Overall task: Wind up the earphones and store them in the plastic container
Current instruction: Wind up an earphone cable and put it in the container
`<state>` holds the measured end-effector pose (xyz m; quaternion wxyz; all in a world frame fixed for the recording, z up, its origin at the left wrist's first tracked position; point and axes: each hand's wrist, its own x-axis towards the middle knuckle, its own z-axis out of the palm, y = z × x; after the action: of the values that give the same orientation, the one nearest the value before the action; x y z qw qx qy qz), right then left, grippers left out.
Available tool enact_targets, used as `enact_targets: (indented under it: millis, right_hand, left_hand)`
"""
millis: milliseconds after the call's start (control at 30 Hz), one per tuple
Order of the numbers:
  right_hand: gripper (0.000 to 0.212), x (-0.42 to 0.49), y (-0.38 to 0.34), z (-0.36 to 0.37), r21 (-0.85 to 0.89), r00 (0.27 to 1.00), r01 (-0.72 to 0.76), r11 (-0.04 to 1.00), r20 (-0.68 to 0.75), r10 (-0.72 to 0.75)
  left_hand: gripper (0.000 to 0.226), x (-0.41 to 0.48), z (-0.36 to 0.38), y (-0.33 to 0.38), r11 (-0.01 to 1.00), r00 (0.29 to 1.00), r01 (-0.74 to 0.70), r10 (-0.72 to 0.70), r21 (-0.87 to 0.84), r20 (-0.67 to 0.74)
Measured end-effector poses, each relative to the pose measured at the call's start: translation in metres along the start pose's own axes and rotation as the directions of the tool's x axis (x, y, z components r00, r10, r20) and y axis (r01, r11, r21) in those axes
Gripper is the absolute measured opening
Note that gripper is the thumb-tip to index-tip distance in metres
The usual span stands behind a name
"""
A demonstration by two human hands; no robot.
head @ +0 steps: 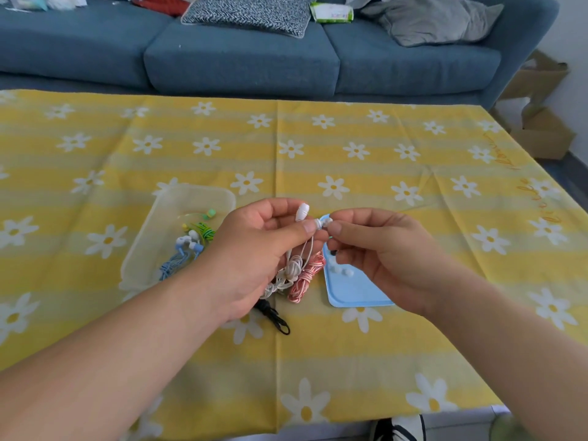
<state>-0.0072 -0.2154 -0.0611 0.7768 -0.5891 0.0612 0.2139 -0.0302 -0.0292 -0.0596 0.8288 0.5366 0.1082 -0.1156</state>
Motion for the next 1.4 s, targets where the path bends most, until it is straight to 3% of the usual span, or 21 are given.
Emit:
enact_targets:
  millis: [200,633,933,1167,1267,1400]
  right_hand:
    - [0.044,0.002,0.003,-0.001,-0.035,1.0,-0.016,0.999,0.025,0.017]
    - [0.011,-0.006,0.005,0.005,-0.27,0.976,0.179,0.946,-0.073,-0.205]
    - [0.014,-0.006,0.006,0.01,-0.255,0.965,0.233,0.938,-0.056,-0.255]
    - [0.042,0.003,0.011,0.048,-0.371,0.97,0.24,0.897,0.052,-0.238]
    - [0.039,0.009,0.018,0.071,-0.398,0.973,0.229,0.888,0.078,-0.216]
    - [0.028,0.017,0.024,0.097,-0.448,0.984,0.18,0.876,0.083,-0.16]
  left_hand:
    - [0.03,0.0,-0.001,-0.001,0.998,1.0,-0.018,0.017,0.053,0.01]
    - [0.027,0.0,-0.001,-0.006,0.998,0.998,-0.028,0.031,0.06,-0.052]
    - [0.028,0.001,-0.001,0.0,0.997,0.995,-0.048,0.052,0.061,-0.079]
    - [0.028,-0.004,-0.025,0.031,0.996,0.957,-0.08,0.09,0.047,-0.274]
    - [0.027,-0.004,-0.056,0.05,0.99,0.905,-0.112,0.136,0.082,-0.403]
    - [0.028,-0.001,-0.093,0.057,0.958,0.846,-0.04,0.184,0.285,-0.501]
